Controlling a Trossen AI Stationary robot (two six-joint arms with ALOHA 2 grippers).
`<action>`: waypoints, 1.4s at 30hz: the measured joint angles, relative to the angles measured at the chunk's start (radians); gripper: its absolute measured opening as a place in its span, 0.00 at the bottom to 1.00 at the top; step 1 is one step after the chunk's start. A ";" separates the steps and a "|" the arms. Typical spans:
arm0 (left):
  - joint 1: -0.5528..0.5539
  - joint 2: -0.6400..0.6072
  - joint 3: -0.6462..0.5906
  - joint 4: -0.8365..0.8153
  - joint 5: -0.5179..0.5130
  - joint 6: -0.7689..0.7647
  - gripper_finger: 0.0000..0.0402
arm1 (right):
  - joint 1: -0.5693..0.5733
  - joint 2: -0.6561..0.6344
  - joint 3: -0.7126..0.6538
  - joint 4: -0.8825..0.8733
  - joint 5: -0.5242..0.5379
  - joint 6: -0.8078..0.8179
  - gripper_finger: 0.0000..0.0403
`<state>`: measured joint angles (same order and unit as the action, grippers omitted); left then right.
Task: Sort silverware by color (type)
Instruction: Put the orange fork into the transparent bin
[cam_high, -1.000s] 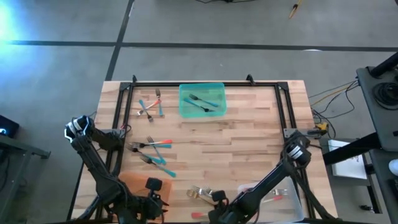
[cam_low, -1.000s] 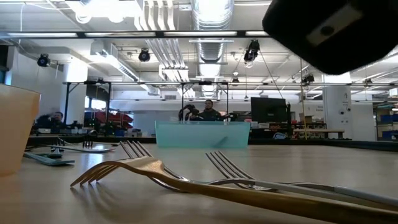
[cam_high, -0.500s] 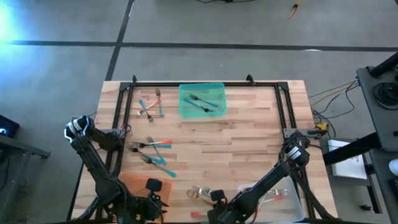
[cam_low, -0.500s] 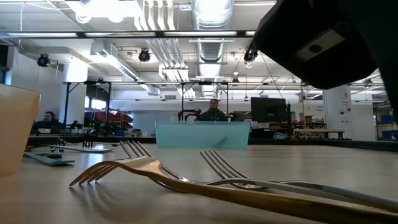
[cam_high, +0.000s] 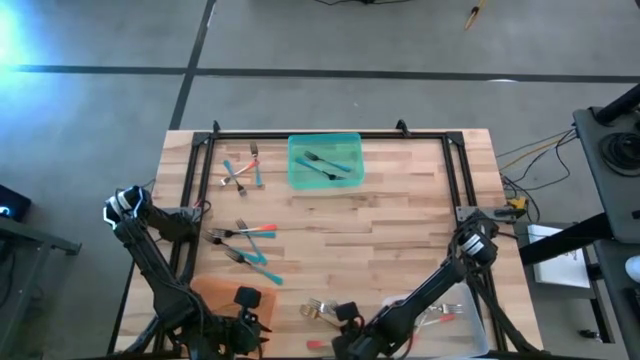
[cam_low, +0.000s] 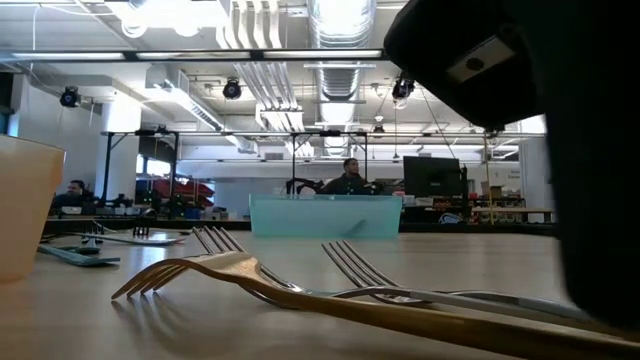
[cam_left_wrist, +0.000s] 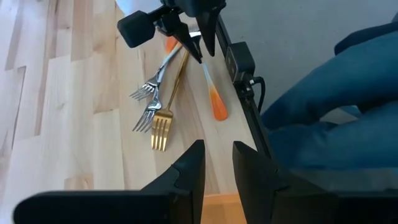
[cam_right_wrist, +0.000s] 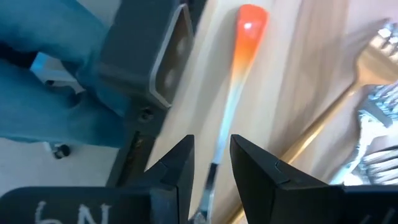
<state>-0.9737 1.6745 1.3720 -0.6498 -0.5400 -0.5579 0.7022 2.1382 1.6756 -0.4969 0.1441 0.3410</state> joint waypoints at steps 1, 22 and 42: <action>0.000 0.000 0.000 0.000 0.000 0.000 0.16 | -0.003 0.000 0.000 0.000 0.005 -0.001 0.24; 0.002 0.000 0.000 0.001 -0.001 0.000 0.16 | -0.011 0.007 -0.040 0.000 -0.015 0.051 0.24; 0.002 0.000 0.000 0.001 -0.003 0.000 0.16 | -0.011 -0.013 -0.067 0.006 -0.024 0.068 0.03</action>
<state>-0.9718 1.6745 1.3720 -0.6487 -0.5430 -0.5583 0.6910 2.1251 1.6089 -0.4907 0.1197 0.4089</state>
